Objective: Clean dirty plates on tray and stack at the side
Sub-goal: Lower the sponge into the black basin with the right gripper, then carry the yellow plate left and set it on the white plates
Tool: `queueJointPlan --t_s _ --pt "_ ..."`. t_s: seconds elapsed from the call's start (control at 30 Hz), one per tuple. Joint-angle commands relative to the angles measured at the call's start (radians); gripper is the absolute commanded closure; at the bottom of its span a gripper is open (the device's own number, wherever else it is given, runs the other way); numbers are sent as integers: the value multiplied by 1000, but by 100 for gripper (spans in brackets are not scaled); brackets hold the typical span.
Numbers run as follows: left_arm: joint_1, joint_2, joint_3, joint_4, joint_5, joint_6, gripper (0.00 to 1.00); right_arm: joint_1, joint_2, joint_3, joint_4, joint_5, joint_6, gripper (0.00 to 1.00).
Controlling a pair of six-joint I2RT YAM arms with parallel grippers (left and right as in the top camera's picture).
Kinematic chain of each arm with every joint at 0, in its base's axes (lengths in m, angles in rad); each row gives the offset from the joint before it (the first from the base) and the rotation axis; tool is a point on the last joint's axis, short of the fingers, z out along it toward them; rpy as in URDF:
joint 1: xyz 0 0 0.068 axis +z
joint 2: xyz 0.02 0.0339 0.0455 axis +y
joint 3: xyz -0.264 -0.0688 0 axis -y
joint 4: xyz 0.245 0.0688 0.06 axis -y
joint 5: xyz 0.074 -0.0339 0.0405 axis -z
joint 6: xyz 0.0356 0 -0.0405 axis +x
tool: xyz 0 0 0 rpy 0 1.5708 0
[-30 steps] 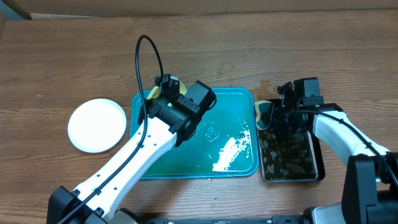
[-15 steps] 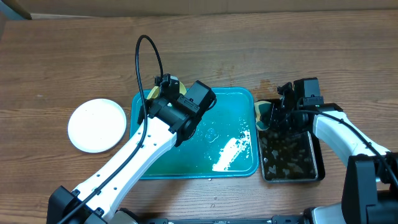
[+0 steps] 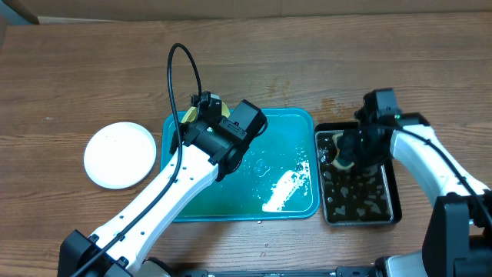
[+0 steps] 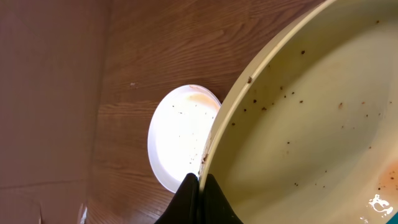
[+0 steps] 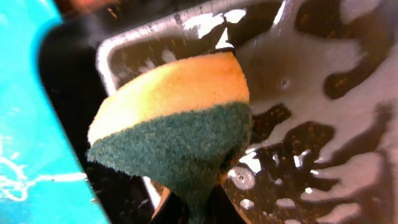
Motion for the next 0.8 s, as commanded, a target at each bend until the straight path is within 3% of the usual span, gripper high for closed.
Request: queueJointPlan --t_s 0.0,0.23,0.27,0.33,0.4,0.77 --pt "-5 -24 -1 1 -19 -12 96 -1 -3 43 -43 57 -3 91" --pt "-5 -24 -1 1 -2 -11 96 -1 0 10 -58 156 0 82" --pt "-5 -24 -1 1 -2 -11 96 -1 0 10 -53 159 0 76" --pt "-5 -24 -1 1 -2 -11 96 -1 0 10 -42 158 0 54" --pt "-5 -24 -1 0 -2 -11 96 -1 0 10 -41 154 0 48" --pt "69 -34 1 -32 70 -75 96 -1 -28 154 -200 102 0 48"
